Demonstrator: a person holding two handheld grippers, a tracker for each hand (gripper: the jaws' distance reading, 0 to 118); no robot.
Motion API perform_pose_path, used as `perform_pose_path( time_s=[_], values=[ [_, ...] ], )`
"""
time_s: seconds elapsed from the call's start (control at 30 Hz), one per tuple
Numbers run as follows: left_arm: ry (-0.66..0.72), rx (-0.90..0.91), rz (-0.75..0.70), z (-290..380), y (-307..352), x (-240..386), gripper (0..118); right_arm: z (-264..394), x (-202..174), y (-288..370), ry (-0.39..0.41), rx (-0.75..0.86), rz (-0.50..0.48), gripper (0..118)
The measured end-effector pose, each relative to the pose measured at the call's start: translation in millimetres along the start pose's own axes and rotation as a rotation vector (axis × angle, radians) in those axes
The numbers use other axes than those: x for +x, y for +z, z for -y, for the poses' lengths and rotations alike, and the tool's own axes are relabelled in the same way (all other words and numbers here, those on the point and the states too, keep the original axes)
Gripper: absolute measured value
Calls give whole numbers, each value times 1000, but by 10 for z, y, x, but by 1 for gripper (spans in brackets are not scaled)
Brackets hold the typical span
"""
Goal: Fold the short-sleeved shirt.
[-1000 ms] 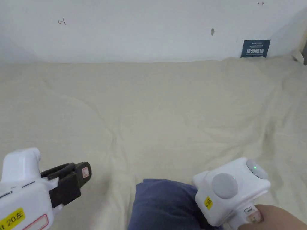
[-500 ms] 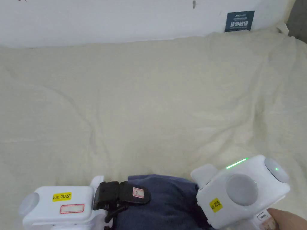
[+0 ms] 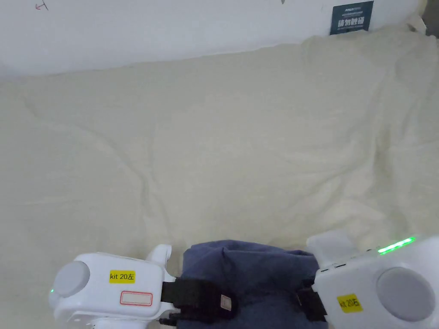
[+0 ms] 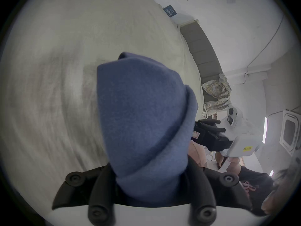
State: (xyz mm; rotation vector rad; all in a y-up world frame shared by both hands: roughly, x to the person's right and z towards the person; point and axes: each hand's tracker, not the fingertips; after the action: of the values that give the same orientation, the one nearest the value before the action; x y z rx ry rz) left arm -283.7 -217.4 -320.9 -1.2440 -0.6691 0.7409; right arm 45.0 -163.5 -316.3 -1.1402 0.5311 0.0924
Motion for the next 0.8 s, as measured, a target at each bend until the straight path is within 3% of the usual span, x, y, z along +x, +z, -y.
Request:
perform_pose_path(
  time_s=[0.17,0.43,0.53,0.6,0.73,0.77,0.8],
  values=[
    [-98,29,-183,-7,628,204,29,-6,-169,157,57,58,41,0],
    [-113,95,-795,-66,2720,-197,29,-88,-629,11,56,27,18,0],
    [-51,50,-1020,-120,3279,-578,29,-101,-829,-120,91,-34,5,0],
    [47,51,-1110,-166,3540,-841,30,-92,-920,-193,110,-58,-5,0],
    [55,49,-1233,-202,3874,-1200,30,-117,-968,-289,87,-88,-28,0],
    [55,53,-1227,-173,3917,-1244,38,-119,-961,-285,81,-87,-26,0],
    [63,63,-1215,-143,3977,-1295,66,-116,-956,-274,79,-81,-23,0]
  ],
)
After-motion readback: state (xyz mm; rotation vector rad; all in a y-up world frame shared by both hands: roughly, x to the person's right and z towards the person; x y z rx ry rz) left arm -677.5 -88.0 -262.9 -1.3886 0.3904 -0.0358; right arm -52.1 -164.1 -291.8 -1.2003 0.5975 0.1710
